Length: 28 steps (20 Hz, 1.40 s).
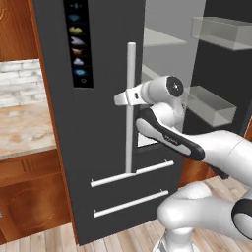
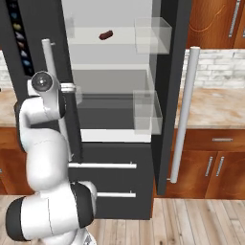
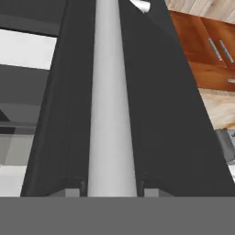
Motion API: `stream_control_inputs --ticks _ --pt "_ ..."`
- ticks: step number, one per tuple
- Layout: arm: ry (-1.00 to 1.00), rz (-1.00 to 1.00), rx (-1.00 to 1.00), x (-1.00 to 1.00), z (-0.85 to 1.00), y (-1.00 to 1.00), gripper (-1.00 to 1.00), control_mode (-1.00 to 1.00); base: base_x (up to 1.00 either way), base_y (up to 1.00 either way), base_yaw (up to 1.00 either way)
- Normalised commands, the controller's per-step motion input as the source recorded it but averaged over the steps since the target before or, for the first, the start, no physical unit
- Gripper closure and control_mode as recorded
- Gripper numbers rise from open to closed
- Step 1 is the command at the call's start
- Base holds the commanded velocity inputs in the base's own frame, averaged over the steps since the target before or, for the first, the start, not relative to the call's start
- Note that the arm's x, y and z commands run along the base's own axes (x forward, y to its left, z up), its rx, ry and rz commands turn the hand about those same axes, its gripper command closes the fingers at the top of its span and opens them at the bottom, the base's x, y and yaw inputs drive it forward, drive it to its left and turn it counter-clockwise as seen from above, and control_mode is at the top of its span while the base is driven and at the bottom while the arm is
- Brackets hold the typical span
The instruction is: Move the hot dog bun to the plate on the dining table and place the condiment next to that plate. Then navigate to the fridge and take the sausage and place it on the plate as well.
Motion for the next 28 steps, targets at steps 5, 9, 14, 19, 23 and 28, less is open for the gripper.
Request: stream_control_inputs --ticks 5,9,14,19,23,28 --pt "0.18 0.10 -0.10 -1.00 0.51 0.42 -1.00 -1.00 0.00 0.00 0.00" --pt "0.04 0.00 -0.02 -0.83 0.32 -0.04 -1.00 -1.00 0.00 0.00 0.00" --pt "0.00 -0.04 0.16 -0.32 0.43 -0.75 -1.00 -1.00 0.00 0.00 0.00" --pt "0.09 -0.05 0.20 0.36 0.20 -0.87 -1.00 -1.00 0.00 0.00 0.00" --pt "0.18 -0.07 0.18 0.95 0.08 -0.42 -1.00 -1.00 0.00 0.00 0.00" --pt "0.40 -0.07 0.20 1.00 0.07 -0.15 -1.00 -1.00 0.00 0.00 0.00"
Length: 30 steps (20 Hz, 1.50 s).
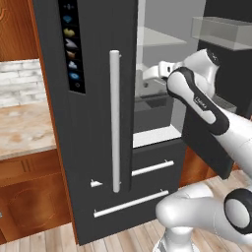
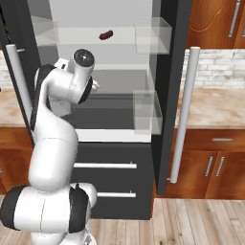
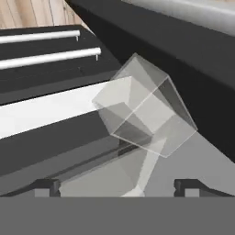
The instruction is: Move the hot dog bun to the plate on the dining table and place the condiment next to that plate. Then navigate to the fridge and take the sausage and place it on the plate as well.
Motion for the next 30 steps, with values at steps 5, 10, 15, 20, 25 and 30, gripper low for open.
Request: stream_control_inputs --ticks 5,10,15,20,25,30 --pt "0.31 -0.08 0.05 1.00 -0.29 0.26 -1.00 -1.00 0.00 0.00 0.00" --pt "0.27 -0.03 0.00 1.00 -0.53 0.86 -1.00 -1.00 0.00 0.00 0.00" --pt "0.12 0.13 -0.04 0.15 -0.11 1.00 -1.00 -1.00 0.00 0.00 0.00" --pt "0.00 0.41 -0.21 -0.86 0.00 1.00 -1.00 -1.00 0.00 0.00 0.00" --pt "0.00 0.37 -0.24 -1.00 0.00 1.00 -1.00 -1.00 0.00 0.00 0.00" --pt "0.00 0.31 -0.24 -1.00 0.00 1.00 -1.00 -1.00 0.00 0.00 0.00"
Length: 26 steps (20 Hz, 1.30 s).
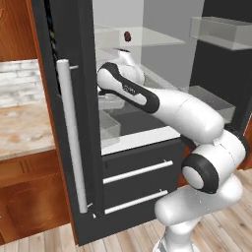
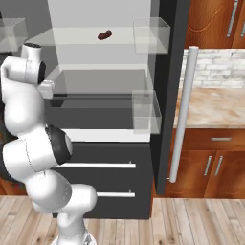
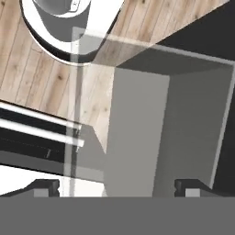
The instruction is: Move the hot dog bun to the plate on the dining table and place the condiment next to that plate. Then navigate to the fridge and take the sausage and place it on the plate as well.
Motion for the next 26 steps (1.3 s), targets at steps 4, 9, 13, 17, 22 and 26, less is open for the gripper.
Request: stream_control_inputs --ticks 4,9,13,17,22,26 --pt "-0.05 0.16 -0.17 -0.98 0.00 0.95 -1.00 -1.00 0.00 0.00 0.00" --pt "-0.16 0.00 -0.02 -0.23 0.19 -0.34 -1.00 -1.00 0.00 0.00 0.00" --pt "-0.26 0.00 0.03 0.18 0.78 -1.00 -1.00 -1.00 0.00 0.00 0.00" --pt "-0.26 -0.01 0.01 0.15 0.84 -1.00 -1.00 -1.00 0.00 0.00 0.00" --pt "-0.42 -0.04 -0.04 0.12 0.41 -0.53 -1.00 -1.00 0.00 0.00 0.00" --pt "-0.26 -0.26 -0.07 -0.10 0.47 0.09 -1.00 -1.00 0.00 0.00 0.00"
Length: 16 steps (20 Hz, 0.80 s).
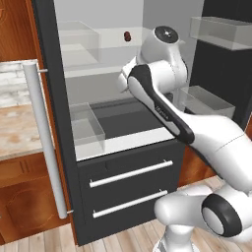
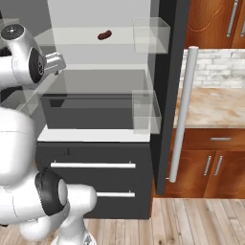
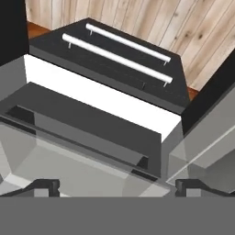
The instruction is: Move the hot dog bun to the plate on the dining table and place the condiment next to that plate. Then navigate to the fridge and take the sausage and place it on the plate as well.
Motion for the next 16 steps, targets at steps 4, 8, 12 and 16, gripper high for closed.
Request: stream_control_inputs --ticks 4,8,12,16 --pt "-0.08 -0.10 0.13 -0.35 0.58 -0.61 -1.00 -1.00 0.00 0.00 0.00" --pt "-0.10 0.00 0.15 0.00 0.13 -0.60 -1.00 -1.00 0.00 0.00 0.00" --pt "-0.07 0.01 0.02 0.09 -0.13 -0.16 -1.00 -1.00 0.00 0.00 0.00" --pt "0.00 0.02 0.00 0.19 -0.42 0.01 -1.00 -1.00 0.00 0.00 0.00"
